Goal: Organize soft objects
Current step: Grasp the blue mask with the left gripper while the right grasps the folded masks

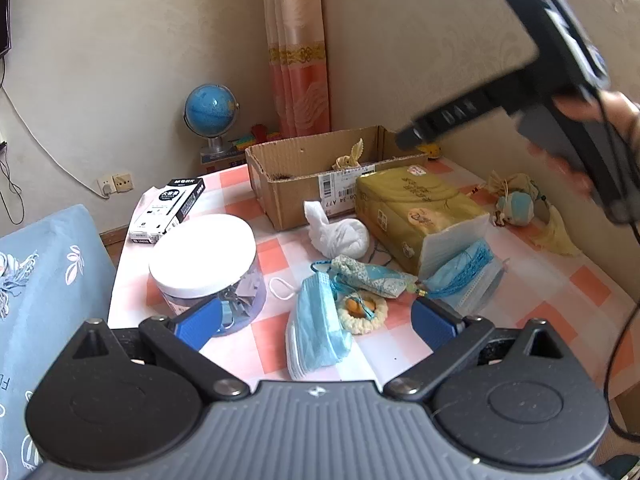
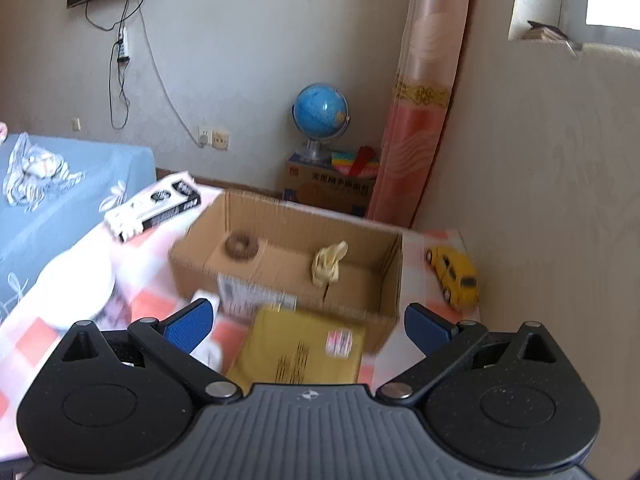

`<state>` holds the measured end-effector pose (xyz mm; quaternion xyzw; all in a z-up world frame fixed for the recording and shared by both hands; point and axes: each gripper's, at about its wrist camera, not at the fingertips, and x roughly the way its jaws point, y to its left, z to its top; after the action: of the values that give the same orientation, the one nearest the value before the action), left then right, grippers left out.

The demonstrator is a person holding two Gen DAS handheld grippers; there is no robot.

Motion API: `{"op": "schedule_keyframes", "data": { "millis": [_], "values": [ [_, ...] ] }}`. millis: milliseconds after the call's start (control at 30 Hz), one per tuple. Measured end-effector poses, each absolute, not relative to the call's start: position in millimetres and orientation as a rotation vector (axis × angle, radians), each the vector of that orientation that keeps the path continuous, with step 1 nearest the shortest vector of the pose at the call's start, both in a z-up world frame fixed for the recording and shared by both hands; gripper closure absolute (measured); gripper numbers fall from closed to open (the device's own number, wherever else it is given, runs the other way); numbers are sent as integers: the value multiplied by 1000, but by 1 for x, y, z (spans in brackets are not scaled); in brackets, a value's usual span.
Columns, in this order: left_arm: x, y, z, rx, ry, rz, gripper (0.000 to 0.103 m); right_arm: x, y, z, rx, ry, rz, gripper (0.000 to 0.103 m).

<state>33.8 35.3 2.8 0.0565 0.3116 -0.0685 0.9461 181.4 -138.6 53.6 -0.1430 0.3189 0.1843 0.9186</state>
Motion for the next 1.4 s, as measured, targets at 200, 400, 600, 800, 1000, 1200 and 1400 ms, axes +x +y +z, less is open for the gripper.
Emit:
{"op": "schedule_keyframes", "data": {
  "millis": [200,400,600,800,1000,1200,1400],
  "values": [
    [34,35,-2,115,650,-142,2,141,-148,23,-298,707,410,0],
    [34,36,-7,112,671,-141,2,107,-146,-16,-359,772,407,0],
    [38,36,-12,112,692,-144,2,98,-142,-48,-403,814,360,0],
    [43,36,-17,110,711,-140,2,113,-157,-56,-257,868,354,0],
    [59,37,-29,108,741,-124,2,113,-174,-57,-220,866,323,0],
    [82,44,-45,88,764,-94,3,108,-176,-58,-210,843,311,0],
    [88,52,-56,37,790,-109,13,106,-177,-58,-208,837,307,0]
  ]
}}
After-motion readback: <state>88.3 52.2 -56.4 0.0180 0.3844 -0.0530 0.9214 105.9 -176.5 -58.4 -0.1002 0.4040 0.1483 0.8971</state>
